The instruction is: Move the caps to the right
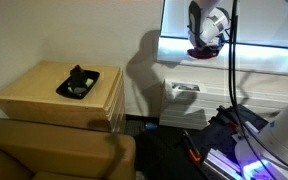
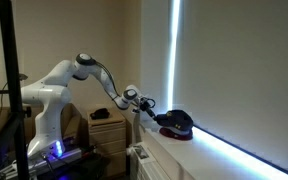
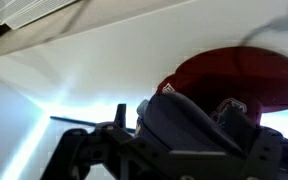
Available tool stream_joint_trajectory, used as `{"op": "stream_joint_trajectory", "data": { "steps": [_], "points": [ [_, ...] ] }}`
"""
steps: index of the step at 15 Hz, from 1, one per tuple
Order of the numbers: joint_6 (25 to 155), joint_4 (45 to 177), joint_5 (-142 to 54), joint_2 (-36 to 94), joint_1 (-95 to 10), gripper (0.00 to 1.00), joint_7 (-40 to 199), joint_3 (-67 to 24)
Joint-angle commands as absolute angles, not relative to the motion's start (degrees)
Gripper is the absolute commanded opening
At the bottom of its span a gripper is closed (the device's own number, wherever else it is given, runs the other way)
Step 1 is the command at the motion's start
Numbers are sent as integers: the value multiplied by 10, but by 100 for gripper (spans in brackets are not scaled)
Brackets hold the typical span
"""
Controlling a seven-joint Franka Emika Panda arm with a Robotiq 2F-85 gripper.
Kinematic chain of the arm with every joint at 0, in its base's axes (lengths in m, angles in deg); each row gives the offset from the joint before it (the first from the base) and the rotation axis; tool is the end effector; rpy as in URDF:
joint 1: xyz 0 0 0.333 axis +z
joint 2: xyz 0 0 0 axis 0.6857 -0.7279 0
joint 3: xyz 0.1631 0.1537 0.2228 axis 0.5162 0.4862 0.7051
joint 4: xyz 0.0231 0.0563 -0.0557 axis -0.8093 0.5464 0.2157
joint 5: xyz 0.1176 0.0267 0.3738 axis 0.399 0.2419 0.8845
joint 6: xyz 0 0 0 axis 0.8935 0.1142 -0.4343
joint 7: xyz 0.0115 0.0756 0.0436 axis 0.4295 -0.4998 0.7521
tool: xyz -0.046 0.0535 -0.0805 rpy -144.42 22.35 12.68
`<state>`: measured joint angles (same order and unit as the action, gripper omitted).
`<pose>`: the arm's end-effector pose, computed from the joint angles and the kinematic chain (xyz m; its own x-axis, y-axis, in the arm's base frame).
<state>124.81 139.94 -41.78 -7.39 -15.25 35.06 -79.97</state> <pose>0.5212 -0.3156 0.2235 0.4527 -0.5989 0.6606 -0.8914 -0.3231 0.3179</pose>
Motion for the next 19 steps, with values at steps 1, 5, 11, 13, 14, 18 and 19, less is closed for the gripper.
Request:
{"op": "stream_joint_trajectory", "data": {
  "steps": [1, 5, 11, 13, 14, 18, 19],
  "points": [
    [1241, 1397, -402, -79, -153, 100, 374, -802],
    [1230, 1399, -400, -18, -180, 100, 413, -759],
    [1203, 1373, -363, 82, -224, 100, 423, -635],
    [1203, 1378, -361, 126, -259, 100, 439, -581],
    [1202, 1385, -361, 150, -279, 100, 453, -552],
    [1216, 1380, -389, 152, -302, 100, 433, -524],
    [1216, 1379, -392, 153, -302, 100, 431, -526]
  ]
}}
